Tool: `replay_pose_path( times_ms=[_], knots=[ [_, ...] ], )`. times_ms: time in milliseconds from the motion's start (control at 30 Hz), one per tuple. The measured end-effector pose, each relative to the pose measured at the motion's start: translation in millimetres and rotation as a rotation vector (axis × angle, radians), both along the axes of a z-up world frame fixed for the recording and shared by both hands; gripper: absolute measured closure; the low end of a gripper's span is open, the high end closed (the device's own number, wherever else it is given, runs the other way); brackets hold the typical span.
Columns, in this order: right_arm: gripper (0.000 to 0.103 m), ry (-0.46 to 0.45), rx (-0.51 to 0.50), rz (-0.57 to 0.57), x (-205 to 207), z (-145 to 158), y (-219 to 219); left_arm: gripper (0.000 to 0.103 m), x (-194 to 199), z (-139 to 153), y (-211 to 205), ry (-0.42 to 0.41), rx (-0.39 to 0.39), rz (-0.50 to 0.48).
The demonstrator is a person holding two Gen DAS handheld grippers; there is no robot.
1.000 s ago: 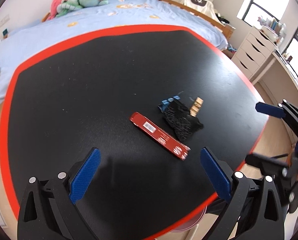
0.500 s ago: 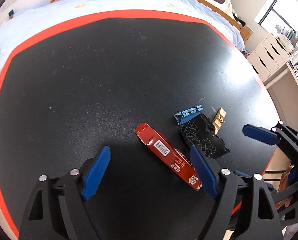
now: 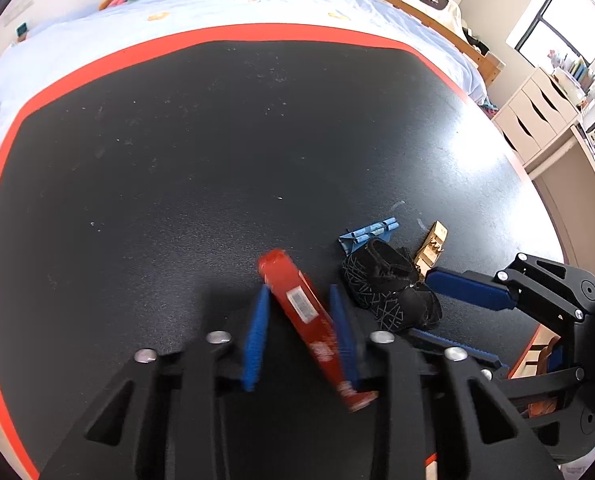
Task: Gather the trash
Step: 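Grasp the red box with the left gripper while the right grasps the black mesh bag, then carry red box and black mesh bag over the wastebasket with both grippers and release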
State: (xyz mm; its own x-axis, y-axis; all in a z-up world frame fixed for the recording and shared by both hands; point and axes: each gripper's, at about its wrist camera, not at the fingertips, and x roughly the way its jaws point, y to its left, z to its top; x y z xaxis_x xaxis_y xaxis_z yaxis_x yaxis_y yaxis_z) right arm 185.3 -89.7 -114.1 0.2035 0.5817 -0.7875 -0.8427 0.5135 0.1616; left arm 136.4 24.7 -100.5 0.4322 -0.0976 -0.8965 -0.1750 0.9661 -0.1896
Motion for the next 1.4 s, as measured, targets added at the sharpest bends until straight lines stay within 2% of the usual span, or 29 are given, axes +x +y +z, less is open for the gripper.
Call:
replay_pose_path(
  times_ms=[300, 600, 867, 1100, 1400],
  knots=[
    [0.082, -0.005, 0.002, -0.008, -7, 5, 0, 0.088, -11, 3, 9, -0.037, -0.006, -0.026],
    [0.083, -0.036, 0.017, -0.05, -24, 32, -12, 0.088, -28, 14, 6, -0.069, 0.003, -0.065],
    [0.083, -0.064, 0.023, -0.094, -47, 56, -35, 0.088, -56, 41, -10, -0.127, 0.021, -0.125],
    [0.083, -0.088, 0.044, -0.133, -76, 77, -64, 0.088, -91, 70, -33, -0.199, 0.023, -0.196],
    [0.083, -0.106, 0.061, -0.178, -126, 88, -104, 0.088, -128, 83, -68, -0.243, 0.026, -0.29]
  ],
)
